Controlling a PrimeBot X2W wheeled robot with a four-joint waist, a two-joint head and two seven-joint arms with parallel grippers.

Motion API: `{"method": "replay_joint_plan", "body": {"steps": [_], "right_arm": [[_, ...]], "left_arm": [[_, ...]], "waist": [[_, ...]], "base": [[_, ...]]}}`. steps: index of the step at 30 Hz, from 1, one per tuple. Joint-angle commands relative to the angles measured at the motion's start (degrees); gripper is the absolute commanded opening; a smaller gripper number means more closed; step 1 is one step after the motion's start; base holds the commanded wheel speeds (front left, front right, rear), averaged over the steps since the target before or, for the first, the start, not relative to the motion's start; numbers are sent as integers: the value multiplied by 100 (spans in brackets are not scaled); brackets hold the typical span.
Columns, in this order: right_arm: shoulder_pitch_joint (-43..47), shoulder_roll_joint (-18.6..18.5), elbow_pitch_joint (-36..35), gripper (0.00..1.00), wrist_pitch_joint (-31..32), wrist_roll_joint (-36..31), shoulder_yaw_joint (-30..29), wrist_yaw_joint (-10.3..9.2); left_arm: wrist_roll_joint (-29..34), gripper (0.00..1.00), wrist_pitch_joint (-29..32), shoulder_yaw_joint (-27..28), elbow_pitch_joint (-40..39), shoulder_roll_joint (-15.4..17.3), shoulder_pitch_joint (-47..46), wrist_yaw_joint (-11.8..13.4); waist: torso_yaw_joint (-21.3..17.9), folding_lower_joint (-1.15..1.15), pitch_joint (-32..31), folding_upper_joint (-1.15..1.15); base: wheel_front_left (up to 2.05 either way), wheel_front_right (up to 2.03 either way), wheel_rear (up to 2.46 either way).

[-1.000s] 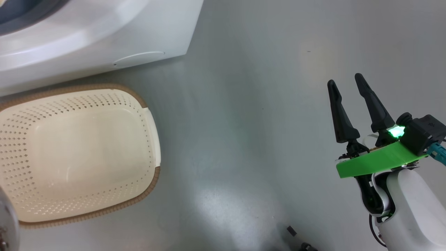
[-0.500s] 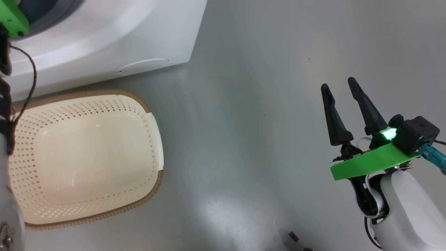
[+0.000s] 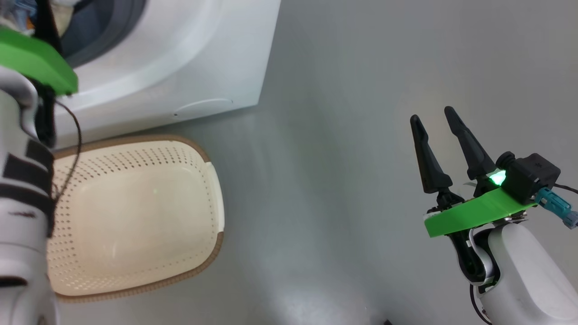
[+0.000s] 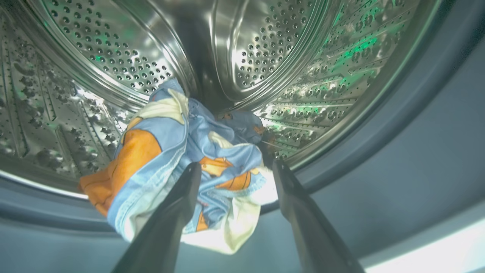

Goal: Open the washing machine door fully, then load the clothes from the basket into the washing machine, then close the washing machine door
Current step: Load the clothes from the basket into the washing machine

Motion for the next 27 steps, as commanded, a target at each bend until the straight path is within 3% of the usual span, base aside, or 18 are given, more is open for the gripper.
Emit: {"method": "replay_joint_plan", "body": {"steps": [1,27], "right_arm": [[94,-54,-82,100,-46,52,100,43],[737,-287,428,100,-46,246,325,43]], "left_arm": [[-30,100,-75,42,-165,190,229,-45],[-162,100,-112,605,-3043,-409,4357,-289]], "waist": [[133,0,-254,0],[891,0,-2549,0]], "base": [[0,0,0],[0,0,0]]}}
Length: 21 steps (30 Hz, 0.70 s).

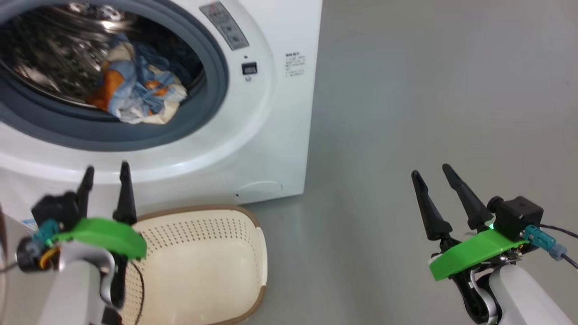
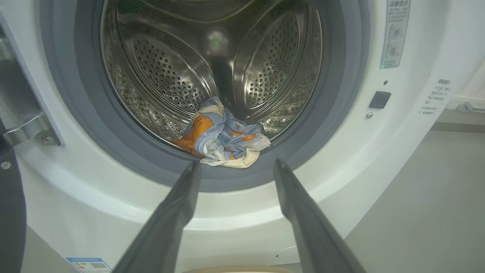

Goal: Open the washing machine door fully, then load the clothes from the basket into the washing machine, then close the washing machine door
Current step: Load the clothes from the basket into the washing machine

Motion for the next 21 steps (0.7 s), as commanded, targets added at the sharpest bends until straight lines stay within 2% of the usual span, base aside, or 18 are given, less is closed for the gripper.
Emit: {"method": "replay_joint_plan", "body": {"steps": [1,8,21], "right_arm": [[103,-80,-94,100,-46,38,116,43],[341,-132,-28,100,-46,86,123,43],[555,-198,-13,100,-46,118,134,43]], "left_arm": [[-25,100,-37,186,-301,130,270,-26],[-68,100,-37,254,-825,7,1128,-57],[-345,100,-37,361,-1553,-60,1968,-124]], "waist": [[264,1,-486,0],[411,1,-851,0],[533,1,-1065,0]], "base": [[0,0,0],[0,0,0],[0,0,0]]}}
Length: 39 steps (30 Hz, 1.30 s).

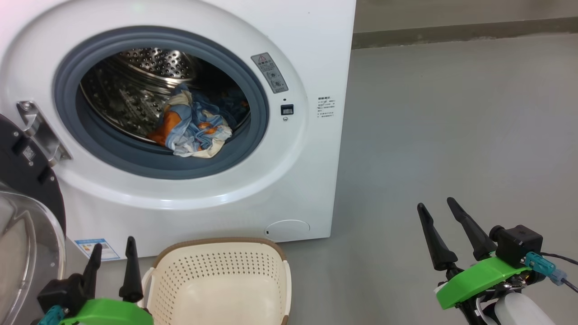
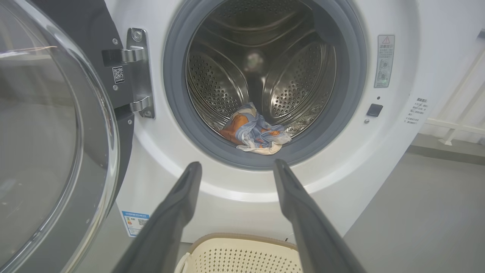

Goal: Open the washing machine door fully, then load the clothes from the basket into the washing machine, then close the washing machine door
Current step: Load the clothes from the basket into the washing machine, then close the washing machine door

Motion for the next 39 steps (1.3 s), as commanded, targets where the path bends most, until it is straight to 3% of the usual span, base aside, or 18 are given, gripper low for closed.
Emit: {"method": "replay_joint_plan", "body": {"steps": [1,39], "right_arm": [[-8,-86,-111,100,-47,37,114,43],[76,-60,-81,100,-47,46,15,43]], "left_arm": [[-17,100,-37,186,-215,153,-56,-39],[-63,100,-25,39,-660,161,271,22]], "waist": [[10,1,-31,0],[171,1,-166,0]], "base": [[0,0,0],[0,0,0]]}}
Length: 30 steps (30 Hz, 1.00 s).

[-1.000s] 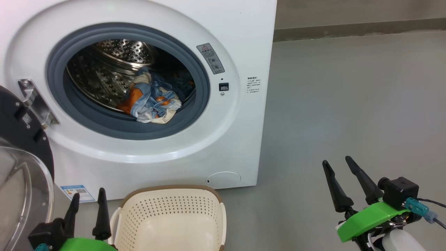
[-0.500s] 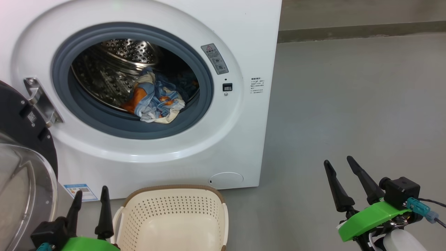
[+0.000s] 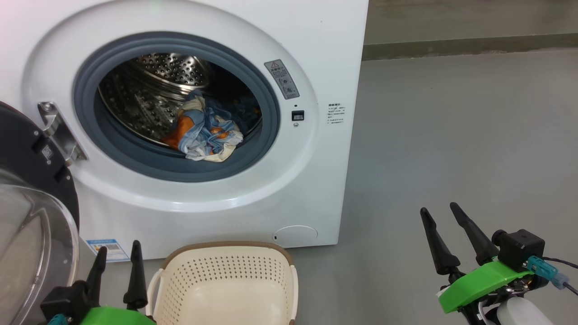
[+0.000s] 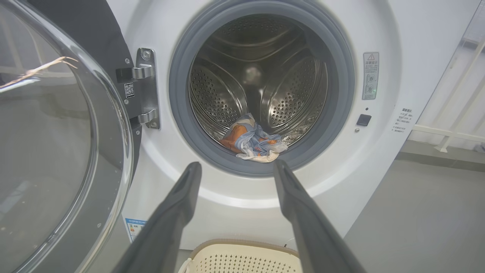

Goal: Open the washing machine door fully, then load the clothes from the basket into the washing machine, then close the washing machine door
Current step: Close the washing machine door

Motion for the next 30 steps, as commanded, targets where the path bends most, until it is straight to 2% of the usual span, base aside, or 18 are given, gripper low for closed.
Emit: {"method": "replay_joint_plan", "body": {"steps": [1,15,30], "right_arm": [[-14,-58,-119,100,-47,43,55,43],[14,-46,-132,100,-47,37,36,43],[1,-37,-123,100,-47,45,25,43]], "left_arm": [[-42,100,-23,150,-193,157,-66,26],[-103,100,18,73,-287,176,-43,71],[-166,100,-5,63,-384,194,-4,150]], "waist": [[9,0,9,0],[76,0,13,0],[54,0,18,0]], "base": [[0,0,0],[-11,11,0],[-119,119,0]]}}
